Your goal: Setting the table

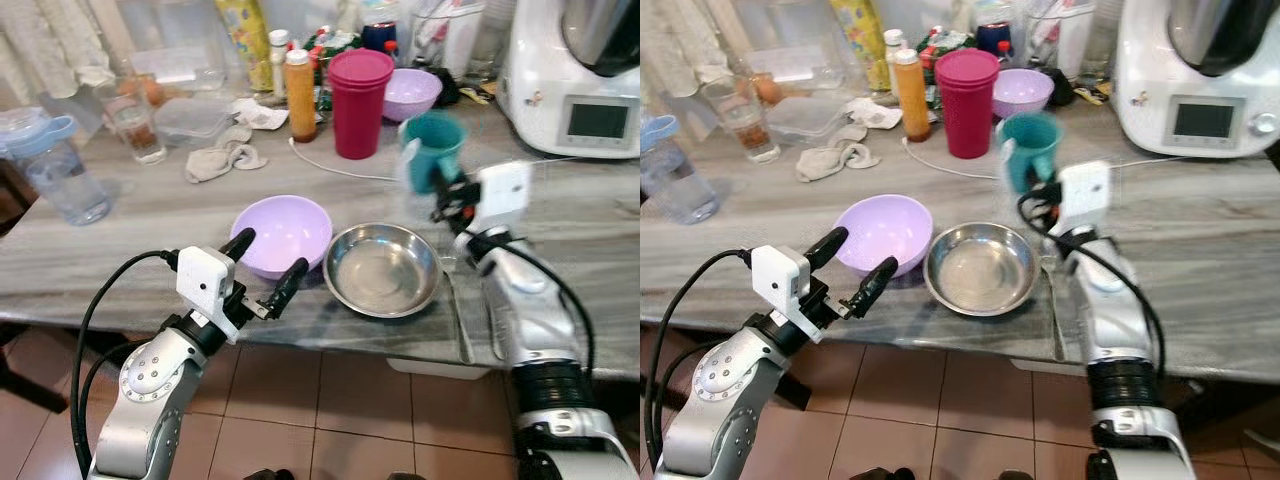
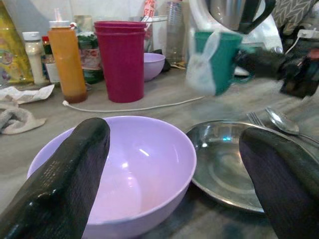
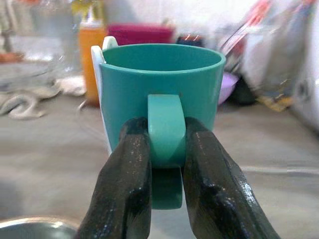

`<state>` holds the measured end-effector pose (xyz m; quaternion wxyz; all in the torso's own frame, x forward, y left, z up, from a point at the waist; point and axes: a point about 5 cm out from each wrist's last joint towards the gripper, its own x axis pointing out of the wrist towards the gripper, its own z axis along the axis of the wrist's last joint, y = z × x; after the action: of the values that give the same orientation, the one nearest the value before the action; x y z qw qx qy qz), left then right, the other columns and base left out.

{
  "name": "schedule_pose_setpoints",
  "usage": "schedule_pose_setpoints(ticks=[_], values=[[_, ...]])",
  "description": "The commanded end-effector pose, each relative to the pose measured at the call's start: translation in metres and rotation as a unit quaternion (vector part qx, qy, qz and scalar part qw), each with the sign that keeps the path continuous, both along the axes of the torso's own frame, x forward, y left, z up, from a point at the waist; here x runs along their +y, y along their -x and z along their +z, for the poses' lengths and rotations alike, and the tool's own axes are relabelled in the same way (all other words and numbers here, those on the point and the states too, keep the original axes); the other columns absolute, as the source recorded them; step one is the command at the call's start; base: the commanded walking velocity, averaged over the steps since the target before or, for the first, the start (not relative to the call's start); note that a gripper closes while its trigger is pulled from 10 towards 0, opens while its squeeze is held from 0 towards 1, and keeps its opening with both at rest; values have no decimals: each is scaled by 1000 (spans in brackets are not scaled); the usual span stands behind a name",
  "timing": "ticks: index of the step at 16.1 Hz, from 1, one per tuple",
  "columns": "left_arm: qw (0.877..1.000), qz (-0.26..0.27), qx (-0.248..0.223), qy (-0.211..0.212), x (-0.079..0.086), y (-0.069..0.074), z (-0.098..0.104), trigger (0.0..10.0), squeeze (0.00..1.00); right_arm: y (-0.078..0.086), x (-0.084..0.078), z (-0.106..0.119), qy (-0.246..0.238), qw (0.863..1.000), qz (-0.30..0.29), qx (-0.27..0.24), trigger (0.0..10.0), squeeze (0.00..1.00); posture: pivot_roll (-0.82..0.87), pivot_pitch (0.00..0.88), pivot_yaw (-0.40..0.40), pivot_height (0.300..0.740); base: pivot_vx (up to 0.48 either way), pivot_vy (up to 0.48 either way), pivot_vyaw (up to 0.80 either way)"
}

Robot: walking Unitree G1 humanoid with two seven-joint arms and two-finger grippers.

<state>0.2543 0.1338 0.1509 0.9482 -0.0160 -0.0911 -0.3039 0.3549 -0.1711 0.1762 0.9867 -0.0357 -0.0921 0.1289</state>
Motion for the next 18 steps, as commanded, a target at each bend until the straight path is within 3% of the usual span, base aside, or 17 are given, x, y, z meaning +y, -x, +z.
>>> schedule_pose_setpoints(ticks=[1, 8, 11, 18], values=[[1000, -7, 0, -6, 1, 3, 1, 10000, 0, -4, 5, 7, -7, 1000, 13, -13, 10000, 0, -189, 125, 62, 740, 0, 0, 0], [1000, -16, 0, -4, -1, 4, 4, 10000, 0, -3, 8, -21, -7, 1000, 12, 20, 10000, 0, -182, 123, 65, 740, 0, 0, 0], [1000, -20, 1, -3, -3, 5, 4, 10000, 0, -1, 2, -29, 2, 1000, 0, 28, 10000, 0, -189, 125, 67, 740, 0, 0, 0], [1000, -22, 1, -1, -4, 4, 5, 10000, 0, 0, -3, -33, 5, 999, -7, 34, 10000, 31, -191, 120, 67, 740, 0, 0, 0]])
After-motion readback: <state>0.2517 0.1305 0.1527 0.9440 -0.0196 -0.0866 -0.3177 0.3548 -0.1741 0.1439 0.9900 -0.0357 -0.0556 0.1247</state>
